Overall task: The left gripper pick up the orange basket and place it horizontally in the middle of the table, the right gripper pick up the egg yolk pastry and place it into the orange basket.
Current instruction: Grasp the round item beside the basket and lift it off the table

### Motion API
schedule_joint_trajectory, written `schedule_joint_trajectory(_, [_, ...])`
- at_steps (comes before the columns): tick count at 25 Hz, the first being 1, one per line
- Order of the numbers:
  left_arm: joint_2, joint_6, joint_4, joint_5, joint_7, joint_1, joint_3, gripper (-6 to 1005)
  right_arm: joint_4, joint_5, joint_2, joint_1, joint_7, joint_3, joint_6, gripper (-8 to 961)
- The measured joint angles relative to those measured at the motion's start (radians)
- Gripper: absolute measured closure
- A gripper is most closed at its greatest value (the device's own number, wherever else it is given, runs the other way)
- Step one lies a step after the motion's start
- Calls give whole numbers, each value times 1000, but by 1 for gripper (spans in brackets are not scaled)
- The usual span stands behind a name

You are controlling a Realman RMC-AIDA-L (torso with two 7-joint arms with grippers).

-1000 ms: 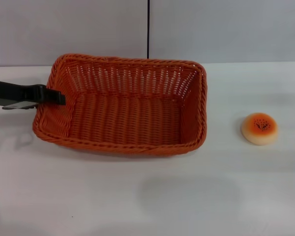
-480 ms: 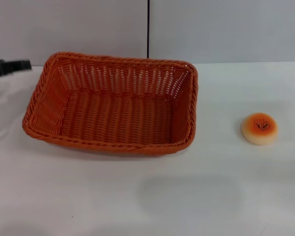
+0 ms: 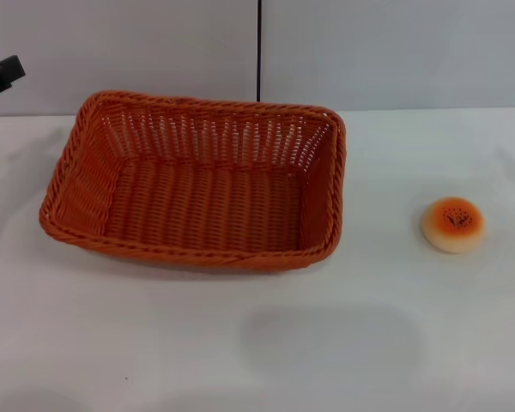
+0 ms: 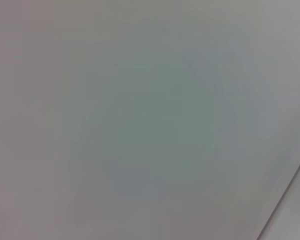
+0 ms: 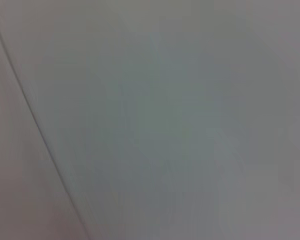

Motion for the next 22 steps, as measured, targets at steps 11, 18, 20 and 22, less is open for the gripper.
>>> schedule_joint_trajectory(11, [5, 25, -237, -157, 370, -8, -5, 406, -280, -695, -73, 196, 660, -73, -295, 379])
schedule_joint_trajectory(18, [5, 51, -314, -232, 478, -18, -6, 406, -158, -761, -80, 272, 697, -108, -320, 380])
schedule_joint_trajectory(20, [5, 80, -346, -264, 517, -14, -7, 408, -85, -761, -79, 284, 698, -140, -266, 380])
schedule_joint_trajectory(22, [6, 83, -349, -265, 523, -8, -9, 411, -34, -761, -79, 290, 698, -159, -225, 381])
